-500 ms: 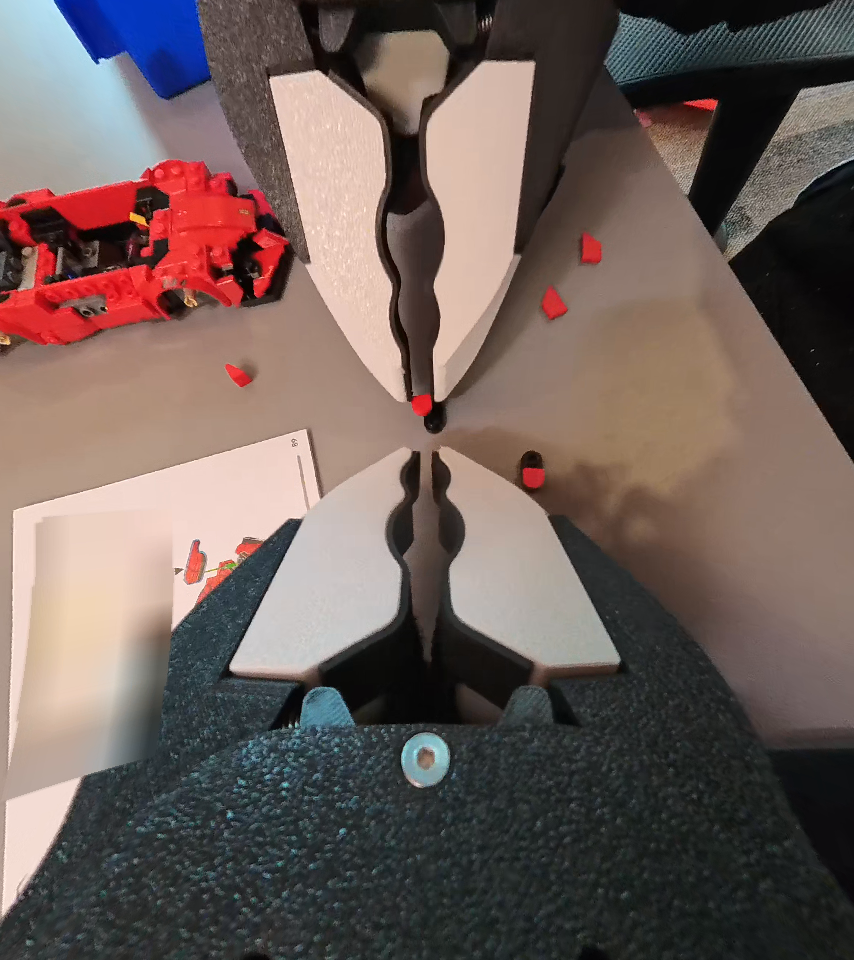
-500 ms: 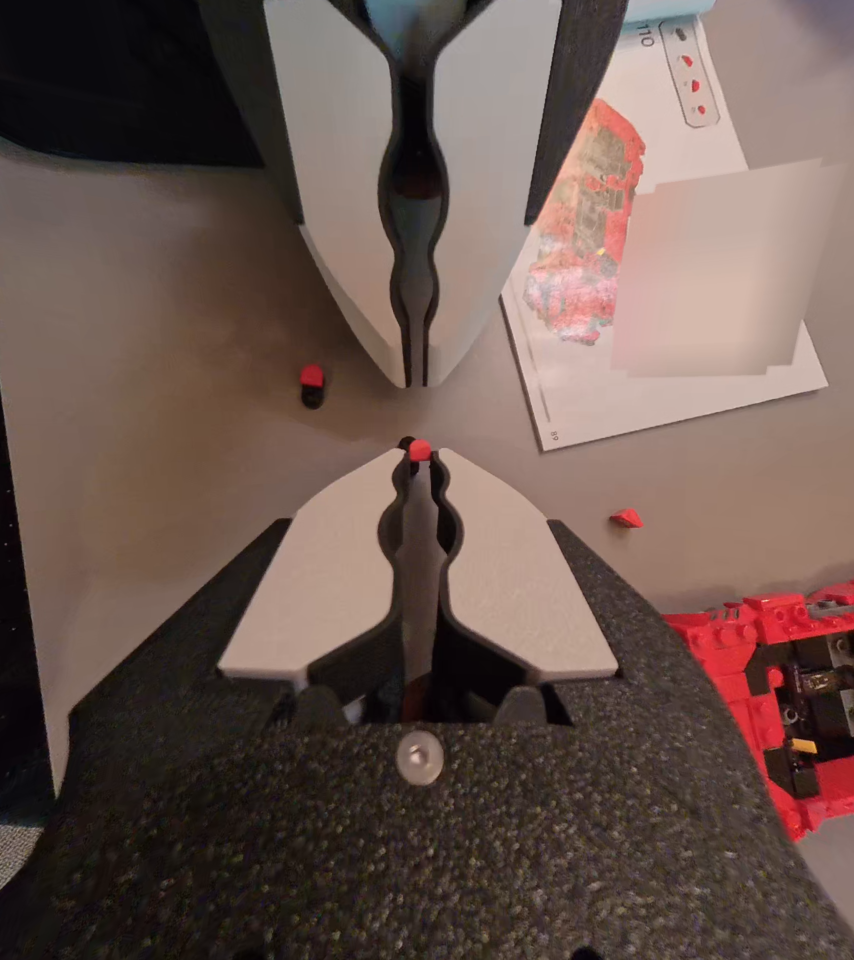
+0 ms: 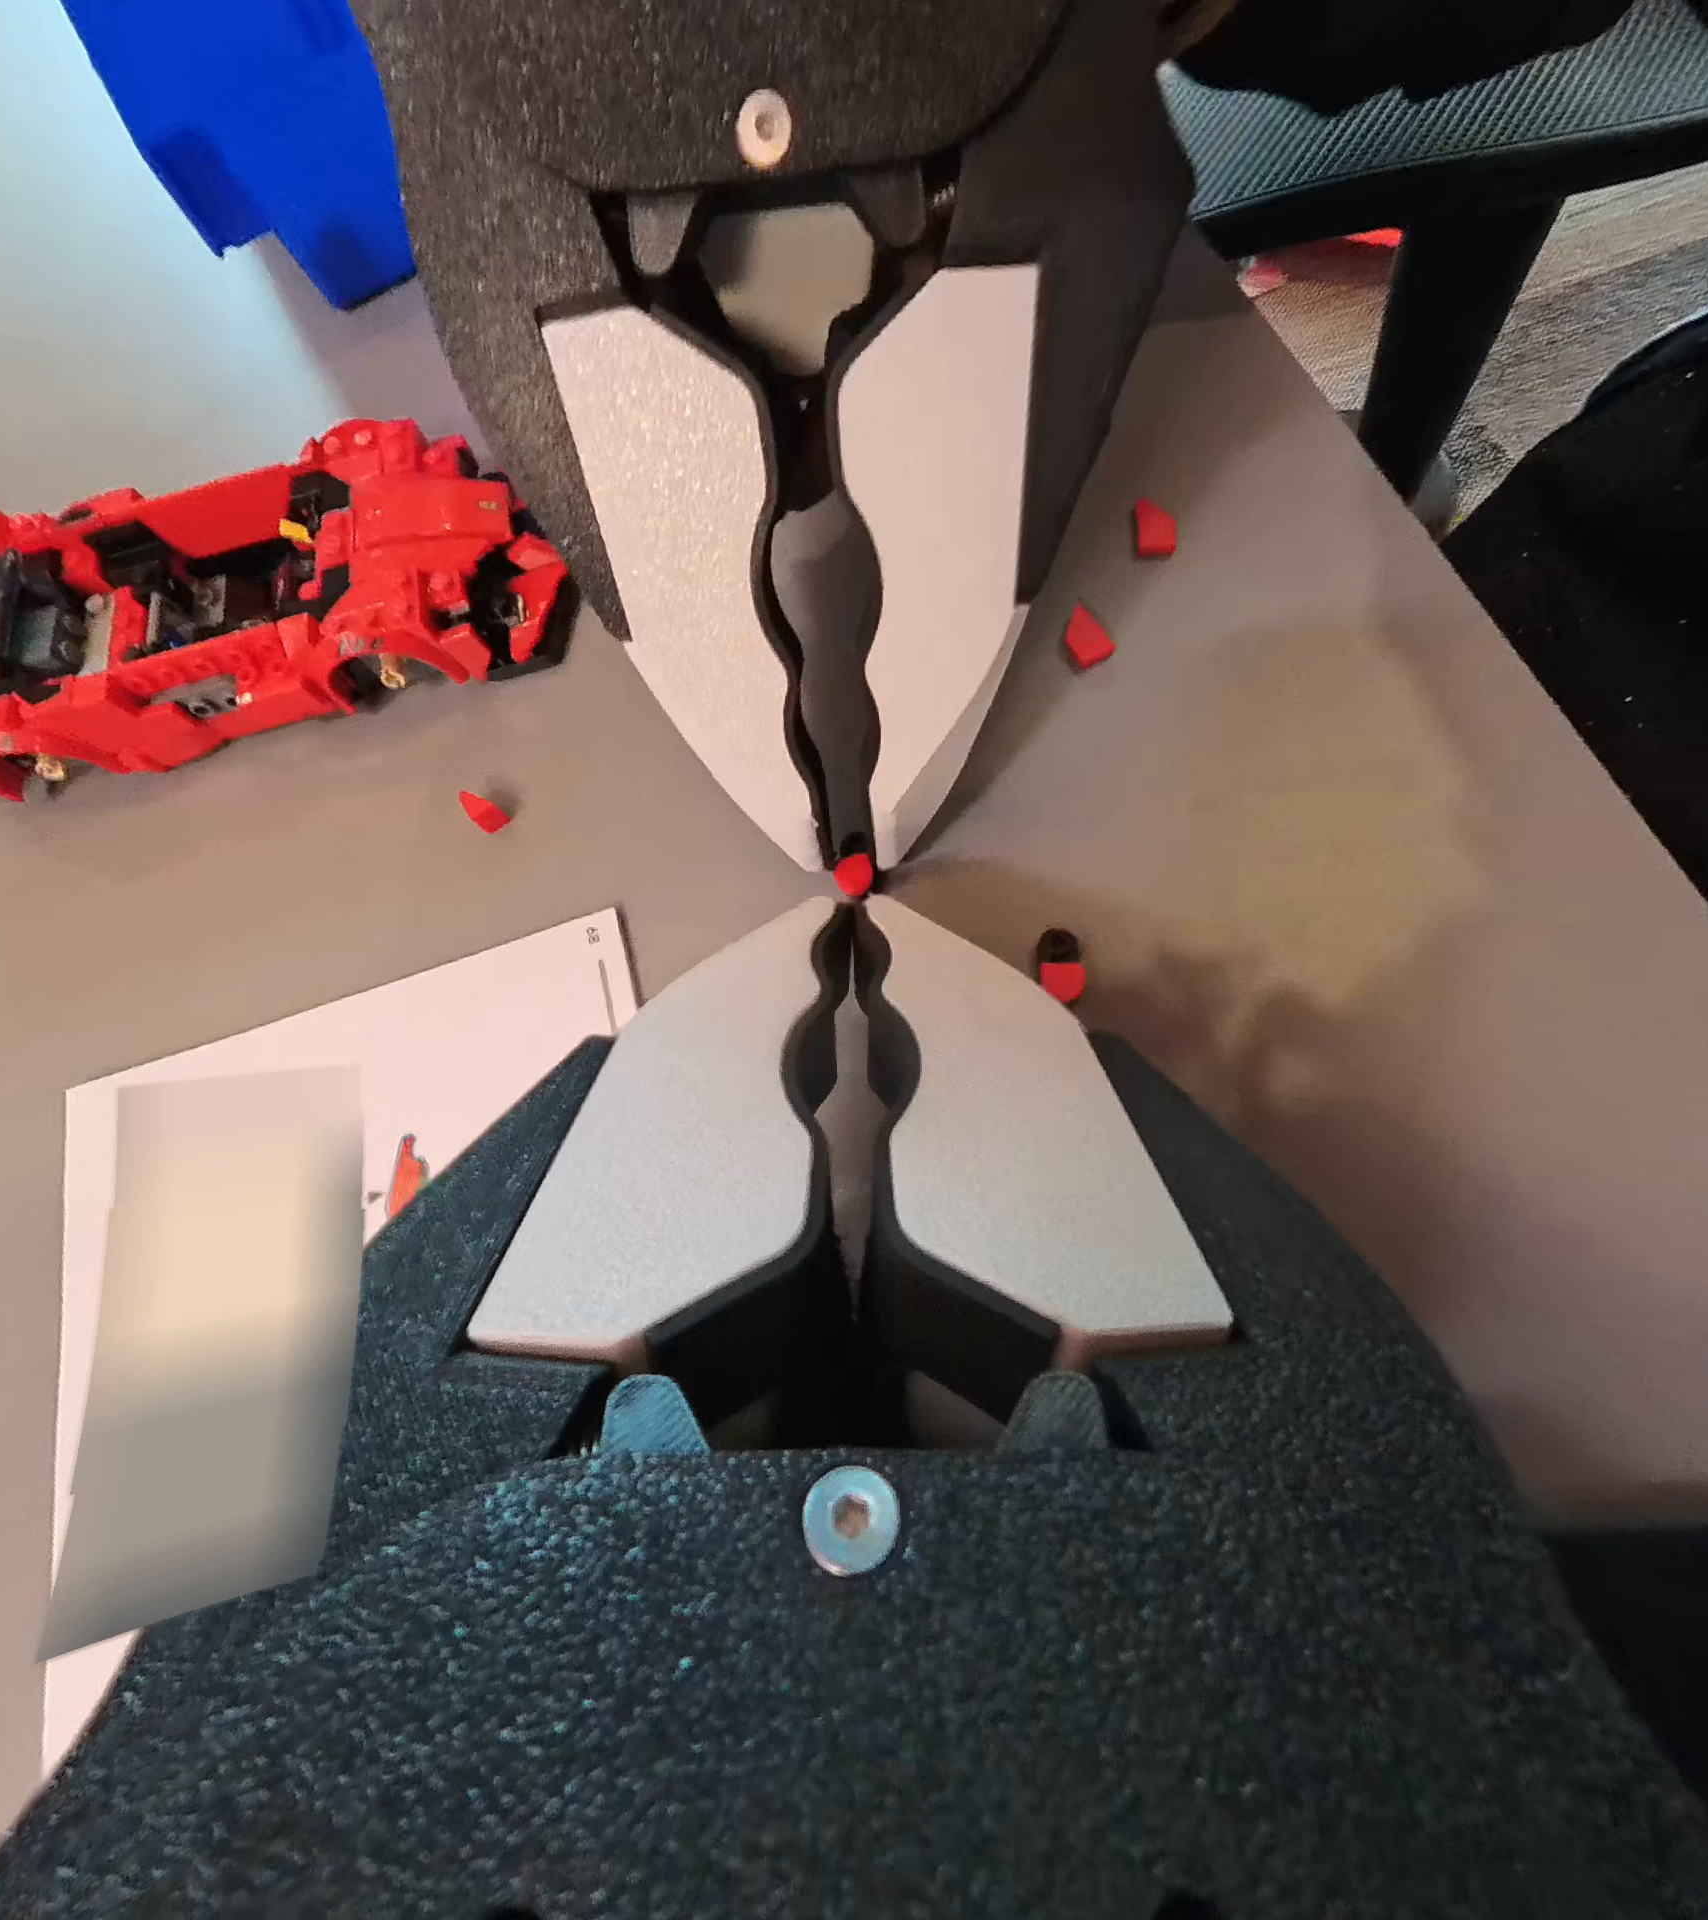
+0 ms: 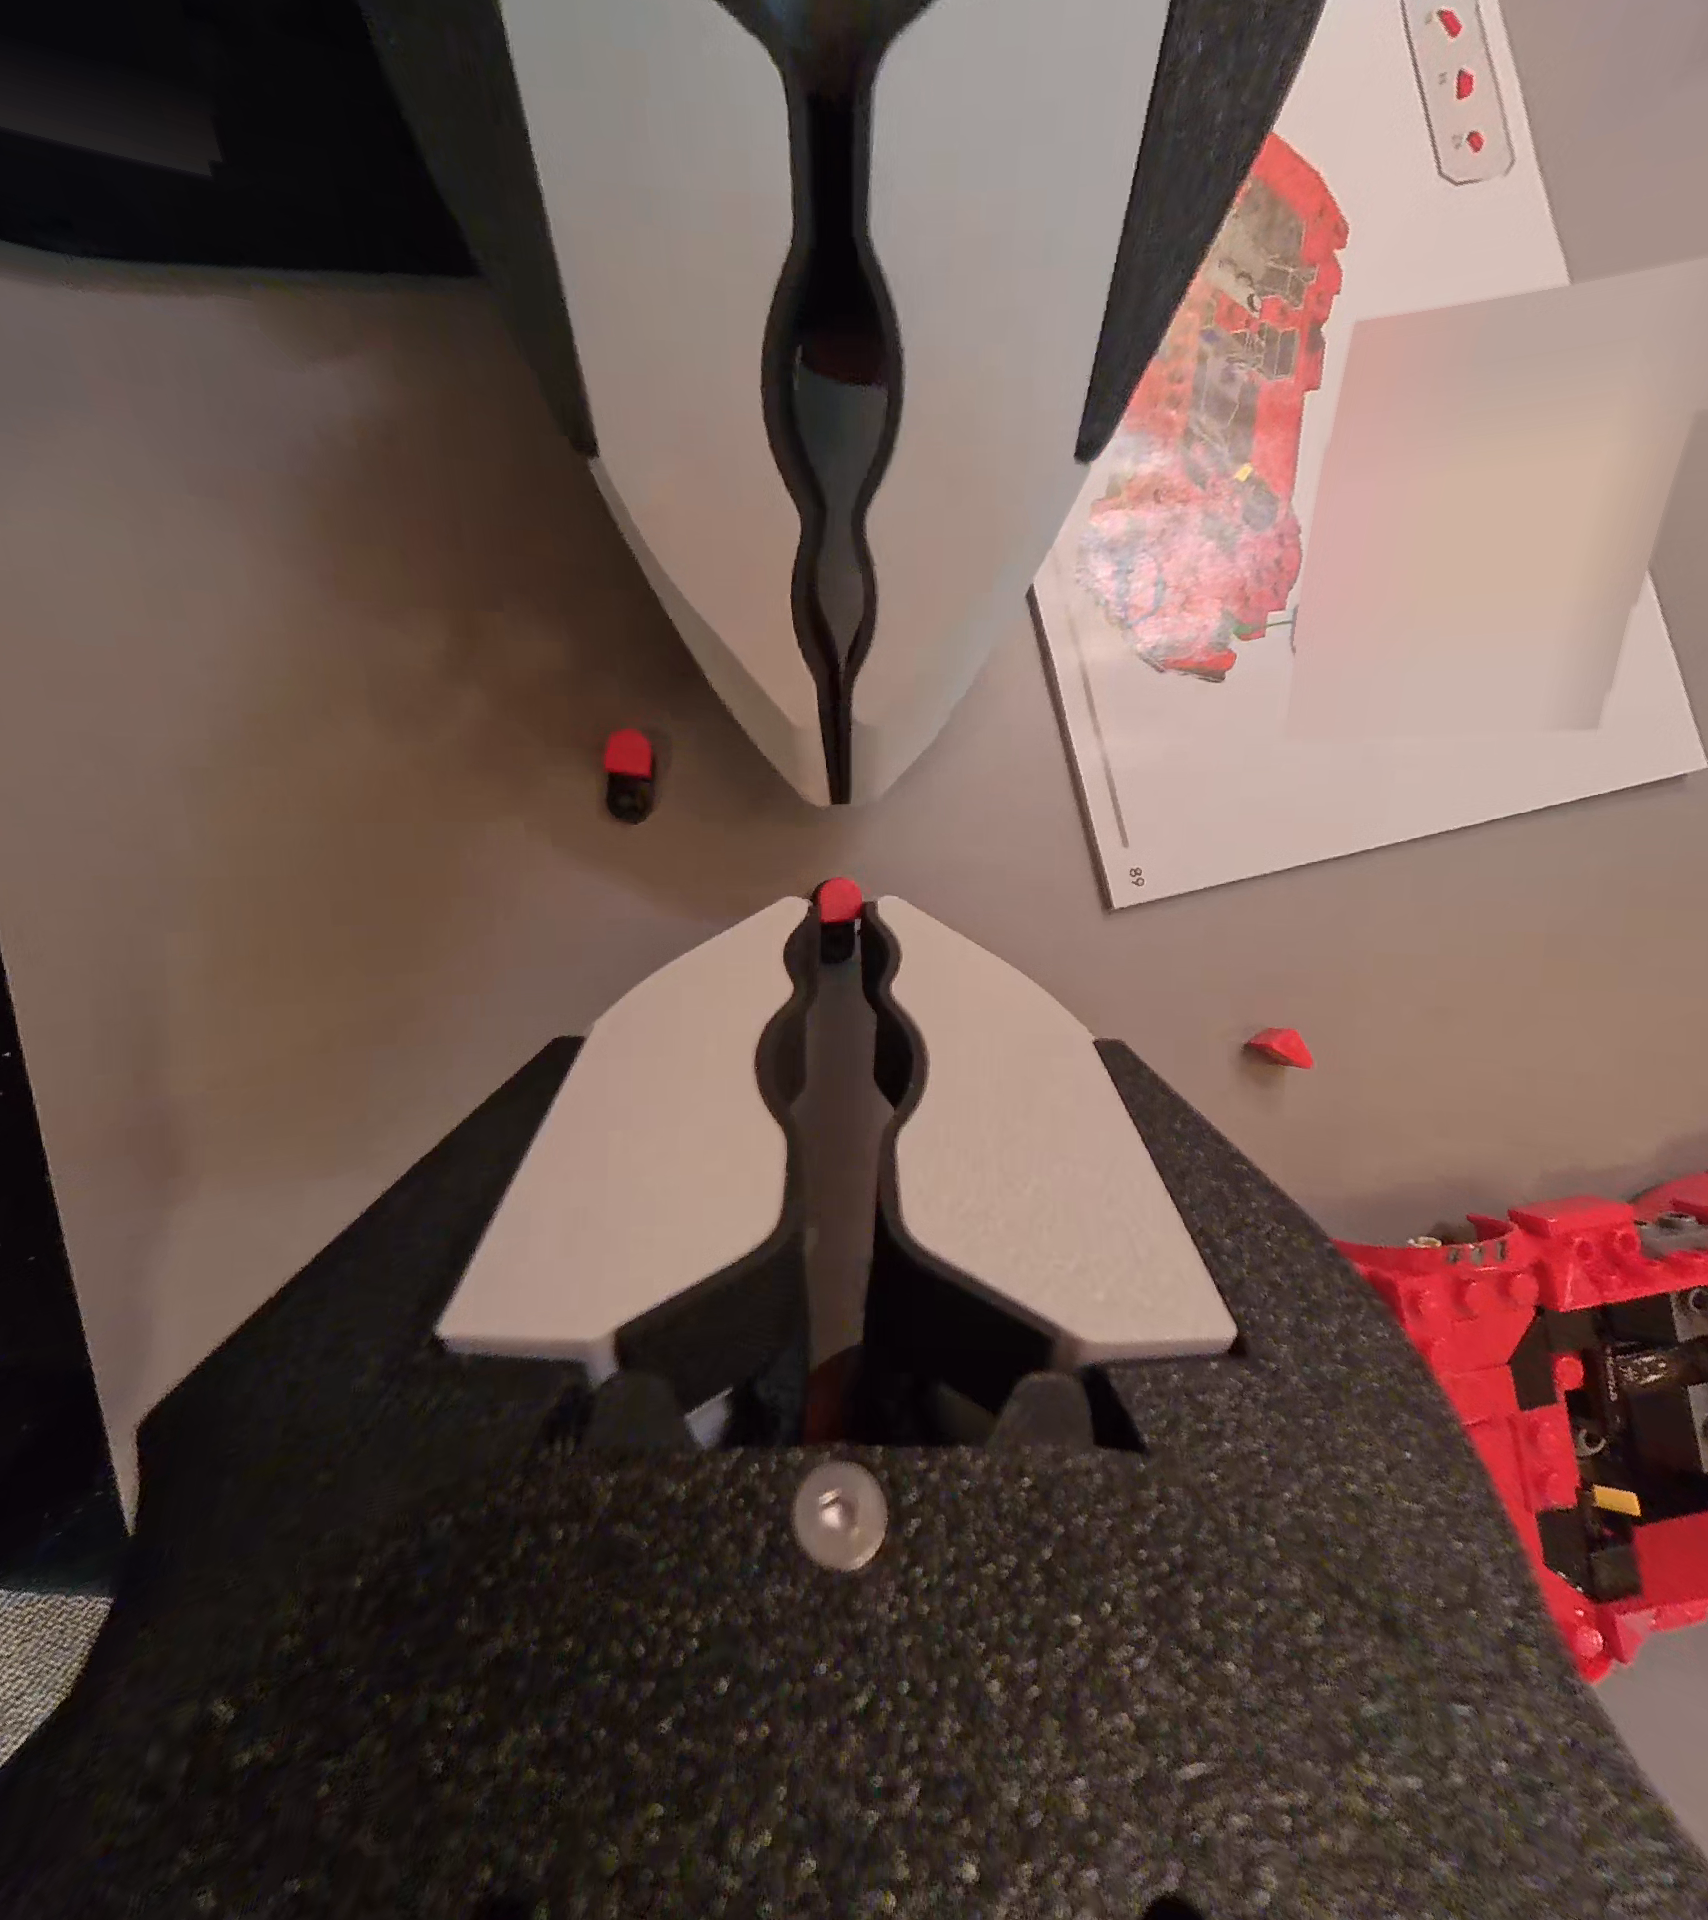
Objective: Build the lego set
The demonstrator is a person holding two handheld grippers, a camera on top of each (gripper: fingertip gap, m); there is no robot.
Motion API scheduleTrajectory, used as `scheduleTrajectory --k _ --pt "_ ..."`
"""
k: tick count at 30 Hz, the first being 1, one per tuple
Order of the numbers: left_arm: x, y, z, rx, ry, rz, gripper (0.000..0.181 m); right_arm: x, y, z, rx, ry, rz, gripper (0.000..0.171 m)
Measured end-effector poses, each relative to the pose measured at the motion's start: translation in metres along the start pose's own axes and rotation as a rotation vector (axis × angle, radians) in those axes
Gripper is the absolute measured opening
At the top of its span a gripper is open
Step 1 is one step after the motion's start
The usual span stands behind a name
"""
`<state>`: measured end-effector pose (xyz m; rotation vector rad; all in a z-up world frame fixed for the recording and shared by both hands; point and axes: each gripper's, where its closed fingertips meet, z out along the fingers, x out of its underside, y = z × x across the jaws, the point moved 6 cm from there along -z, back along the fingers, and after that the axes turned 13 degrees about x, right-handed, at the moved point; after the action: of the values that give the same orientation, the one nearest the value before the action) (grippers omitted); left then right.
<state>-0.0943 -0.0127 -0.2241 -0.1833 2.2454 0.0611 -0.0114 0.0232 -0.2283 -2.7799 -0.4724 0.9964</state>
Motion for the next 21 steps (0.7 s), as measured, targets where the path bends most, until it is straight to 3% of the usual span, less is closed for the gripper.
scheduleTrajectory --k 1,21 --pt "-0.002 0.000 0.001 -0.003 -0.011 0.015 0.000 0.000 0.000 0.000 0.000 0.001 0.001 0.007" --pt "-0.001 0.004 0.015 0.009 0.001 0.055 0.000 0.001 0.001 0.002 -0.011 -0.004 -0.002 0.007"
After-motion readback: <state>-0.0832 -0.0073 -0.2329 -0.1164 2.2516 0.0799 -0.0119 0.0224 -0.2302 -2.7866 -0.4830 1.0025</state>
